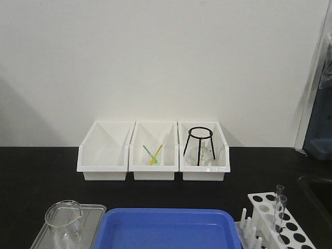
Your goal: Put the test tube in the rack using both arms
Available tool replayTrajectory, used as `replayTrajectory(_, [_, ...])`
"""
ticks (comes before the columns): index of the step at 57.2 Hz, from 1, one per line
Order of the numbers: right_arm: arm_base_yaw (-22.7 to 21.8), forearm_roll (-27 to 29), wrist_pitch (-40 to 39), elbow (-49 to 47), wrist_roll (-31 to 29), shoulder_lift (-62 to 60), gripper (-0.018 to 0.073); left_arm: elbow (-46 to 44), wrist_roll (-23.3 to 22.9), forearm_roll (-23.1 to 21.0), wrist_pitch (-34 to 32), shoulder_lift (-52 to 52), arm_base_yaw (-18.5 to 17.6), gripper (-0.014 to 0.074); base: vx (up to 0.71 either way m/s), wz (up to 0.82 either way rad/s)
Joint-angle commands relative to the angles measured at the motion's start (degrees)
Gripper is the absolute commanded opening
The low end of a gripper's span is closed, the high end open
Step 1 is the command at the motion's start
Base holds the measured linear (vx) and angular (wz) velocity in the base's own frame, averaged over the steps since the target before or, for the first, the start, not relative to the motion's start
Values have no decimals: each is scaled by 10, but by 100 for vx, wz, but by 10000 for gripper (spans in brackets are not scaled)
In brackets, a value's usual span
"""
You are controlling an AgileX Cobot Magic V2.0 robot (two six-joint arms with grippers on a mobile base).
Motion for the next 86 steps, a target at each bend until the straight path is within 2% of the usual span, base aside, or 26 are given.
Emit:
replayTrajectory(1, [-3, 8, -6, -19, -2, 2, -11, -4, -17, -8, -64, -10, 15, -7, 0, 0])
replayTrajectory(77, [-3, 9, -6, -19, -2, 2, -11, -4, -16, -7, -60, -8, 19, -7, 0, 0])
replayTrajectory(80, [-3, 23, -8, -19, -2, 2, -11, -4, -16, -7, -60, -8, 19, -7, 0, 0])
replayTrajectory(83, [-3, 66, -9, -19, -14, 2, -11, -4, -16, -6, -60, -8, 19, -7, 0, 0])
replayTrajectory(86, [-3, 110, -5, -18, -77, 3, -11, -4, -16, -6, -60, -8, 19, -7, 0, 0])
